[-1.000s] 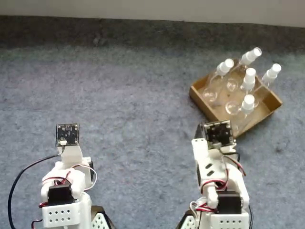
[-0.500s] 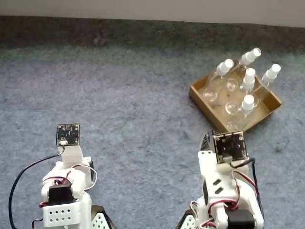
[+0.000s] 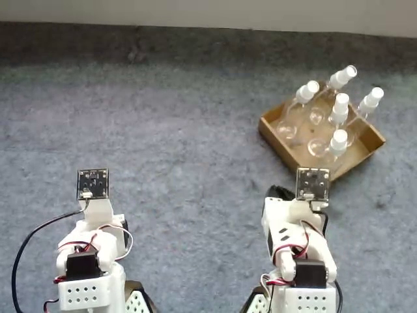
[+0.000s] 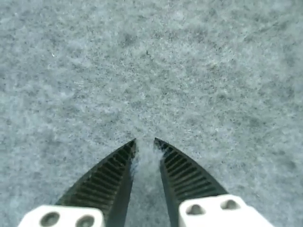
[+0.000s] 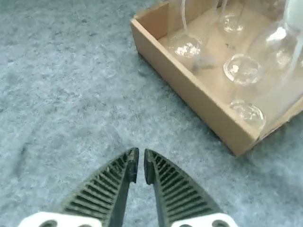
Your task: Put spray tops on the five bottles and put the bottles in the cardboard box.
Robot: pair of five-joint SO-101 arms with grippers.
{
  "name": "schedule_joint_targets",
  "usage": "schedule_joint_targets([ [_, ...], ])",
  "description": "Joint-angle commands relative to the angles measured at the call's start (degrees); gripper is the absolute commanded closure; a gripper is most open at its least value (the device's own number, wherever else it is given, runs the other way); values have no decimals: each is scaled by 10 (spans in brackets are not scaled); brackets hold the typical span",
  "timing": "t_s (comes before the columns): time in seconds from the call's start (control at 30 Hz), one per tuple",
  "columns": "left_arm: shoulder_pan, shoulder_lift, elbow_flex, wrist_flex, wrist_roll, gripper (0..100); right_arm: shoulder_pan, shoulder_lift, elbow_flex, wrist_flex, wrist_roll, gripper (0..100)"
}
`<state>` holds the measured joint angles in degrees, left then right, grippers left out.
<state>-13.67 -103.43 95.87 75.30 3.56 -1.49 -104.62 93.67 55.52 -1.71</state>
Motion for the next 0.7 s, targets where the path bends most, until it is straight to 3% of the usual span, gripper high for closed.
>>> schedule_joint_targets([
  [0.0,-7,-5,13,3,7,995,26,-8,9,-17,-11,994],
  [0.27,0,-5,13,3,7,995,26,-8,74,-15,-11,994],
  [0.67,121,-2,13,3,7,995,24,-8,93,80,-11,994],
])
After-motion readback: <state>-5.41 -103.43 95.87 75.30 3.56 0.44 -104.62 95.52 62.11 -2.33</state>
